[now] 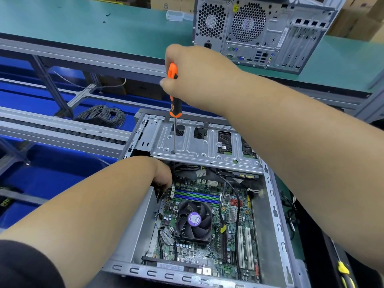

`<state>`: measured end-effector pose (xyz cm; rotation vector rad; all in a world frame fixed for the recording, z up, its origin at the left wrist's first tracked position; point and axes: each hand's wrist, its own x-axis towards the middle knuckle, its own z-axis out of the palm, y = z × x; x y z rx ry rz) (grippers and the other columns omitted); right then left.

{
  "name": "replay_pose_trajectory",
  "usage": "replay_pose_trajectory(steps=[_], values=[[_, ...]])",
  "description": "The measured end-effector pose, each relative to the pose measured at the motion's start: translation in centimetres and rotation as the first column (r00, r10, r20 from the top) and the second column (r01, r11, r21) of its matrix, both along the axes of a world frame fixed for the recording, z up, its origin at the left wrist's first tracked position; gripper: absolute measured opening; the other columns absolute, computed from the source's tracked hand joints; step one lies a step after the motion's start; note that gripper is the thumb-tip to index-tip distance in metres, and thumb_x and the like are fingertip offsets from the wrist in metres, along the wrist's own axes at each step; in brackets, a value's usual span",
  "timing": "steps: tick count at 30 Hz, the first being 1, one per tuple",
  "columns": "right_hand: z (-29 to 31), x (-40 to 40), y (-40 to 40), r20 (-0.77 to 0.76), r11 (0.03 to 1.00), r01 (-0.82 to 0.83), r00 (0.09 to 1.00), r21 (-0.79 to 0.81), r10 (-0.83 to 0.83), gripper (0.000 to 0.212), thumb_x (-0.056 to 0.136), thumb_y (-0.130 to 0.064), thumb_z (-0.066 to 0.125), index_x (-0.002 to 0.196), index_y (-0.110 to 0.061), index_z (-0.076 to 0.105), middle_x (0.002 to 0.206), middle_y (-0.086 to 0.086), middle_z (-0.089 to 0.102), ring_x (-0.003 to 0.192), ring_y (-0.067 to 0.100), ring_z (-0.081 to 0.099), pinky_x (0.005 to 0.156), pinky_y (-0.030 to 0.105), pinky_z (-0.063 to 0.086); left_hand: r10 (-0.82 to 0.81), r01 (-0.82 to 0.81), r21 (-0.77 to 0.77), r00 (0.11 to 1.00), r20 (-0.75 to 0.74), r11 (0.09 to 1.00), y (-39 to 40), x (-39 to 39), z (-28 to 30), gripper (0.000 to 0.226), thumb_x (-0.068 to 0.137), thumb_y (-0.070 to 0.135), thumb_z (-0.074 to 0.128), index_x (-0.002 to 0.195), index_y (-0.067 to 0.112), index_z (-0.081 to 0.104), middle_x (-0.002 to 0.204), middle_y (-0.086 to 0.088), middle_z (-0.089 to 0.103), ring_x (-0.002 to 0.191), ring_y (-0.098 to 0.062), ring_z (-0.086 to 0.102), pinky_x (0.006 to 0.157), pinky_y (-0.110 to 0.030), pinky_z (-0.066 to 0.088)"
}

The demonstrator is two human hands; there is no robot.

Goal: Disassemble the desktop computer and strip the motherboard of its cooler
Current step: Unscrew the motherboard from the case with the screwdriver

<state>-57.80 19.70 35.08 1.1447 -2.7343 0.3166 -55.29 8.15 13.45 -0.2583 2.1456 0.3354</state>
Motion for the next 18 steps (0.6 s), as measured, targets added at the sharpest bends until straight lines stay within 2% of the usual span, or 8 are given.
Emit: replay_pose_trajectory(steps=[4,6,9,12,14,16,18], values=[[-0.03,0.32,0.17,0.065,0.999,-0.028,0.997,-0.036,0.030,0.020,0.089,-0.035,0.049,0.104,-0.021,0.050,0.087,-0.004,0.046,0.078,0.019,0.046,0.054,0.029,0.028,0.000,0.000,0.011,1.000,-0.006,1.000,0.20,0.07,0.18,0.026,0.090,0.001,0.051,0.065,0.008,0.048,0.057,-0.011,0.042,0.050,-0.019,0.036,0.049,-0.021,0.028],[-0.19,0.40,0.15,0.037,0.999,-0.028,0.999,-0.026,0.029,0.023,0.091,-0.042,0.049,0.100,-0.022,0.050,0.088,-0.003,0.046,0.081,0.020,0.047,0.058,0.031,0.029,-0.008,0.008,-0.001,1.000,-0.014,1.000,0.26,0.09,0.32,0.028,0.090,0.002,0.052,0.063,0.008,0.048,0.054,-0.009,0.043,0.049,-0.019,0.038,0.048,-0.020,0.029],[-0.29,0.35,0.02,0.000,1.000,-0.021,1.000,-0.001,0.021,0.037,0.092,-0.057,0.051,0.099,-0.021,0.052,0.079,-0.007,0.042,0.080,0.019,0.045,0.063,0.032,0.029,-0.002,0.002,-0.004,1.000,-0.010,1.000,0.26,0.12,0.36,0.029,0.092,0.005,0.053,0.064,0.010,0.047,0.062,-0.009,0.044,0.053,-0.018,0.040,0.051,-0.022,0.033],[-0.26,0.20,0.02,0.056,0.998,-0.036,0.998,-0.056,0.039,0.034,0.092,-0.046,0.059,0.112,-0.018,0.054,0.087,-0.005,0.049,0.083,0.019,0.047,0.065,0.031,0.031,0.003,-0.003,0.002,1.000,-0.017,1.000,0.40,0.22,0.39,0.029,0.091,0.003,0.053,0.064,0.009,0.047,0.062,-0.010,0.042,0.053,-0.019,0.038,0.052,-0.023,0.030],[-0.25,0.24,0.11,0.100,0.995,-0.043,0.994,-0.095,0.052,0.034,0.090,-0.032,0.060,0.120,-0.018,0.051,0.094,-0.003,0.052,0.078,0.015,0.048,0.061,0.031,0.033,-0.009,0.008,-0.008,1.000,-0.025,1.000,0.51,0.27,0.54,0.030,0.091,0.003,0.053,0.062,0.009,0.046,0.060,-0.009,0.041,0.051,-0.018,0.035,0.051,-0.022,0.028],[-0.28,0.52,0.14,0.158,0.993,-0.059,0.985,-0.107,0.075,0.037,0.086,-0.022,0.056,0.122,-0.018,0.049,0.088,-0.006,0.051,0.070,0.007,0.046,0.055,0.027,0.033,-0.019,0.018,-0.019,1.000,-0.022,1.000,0.53,0.28,0.70,0.031,0.092,0.005,0.053,0.062,0.009,0.046,0.060,-0.009,0.041,0.051,-0.018,0.035,0.050,-0.022,0.028],[-0.42,0.75,0.10,0.186,0.991,-0.065,0.979,-0.119,0.087,0.034,0.085,-0.024,0.055,0.119,-0.019,0.051,0.087,-0.006,0.052,0.071,0.008,0.048,0.056,0.026,0.036,-0.014,0.014,-0.018,1.000,-0.012,1.000,0.54,0.27,0.74,0.031,0.092,0.005,0.053,0.062,0.008,0.046,0.061,-0.009,0.041,0.051,-0.018,0.035,0.051,-0.022,0.028]])
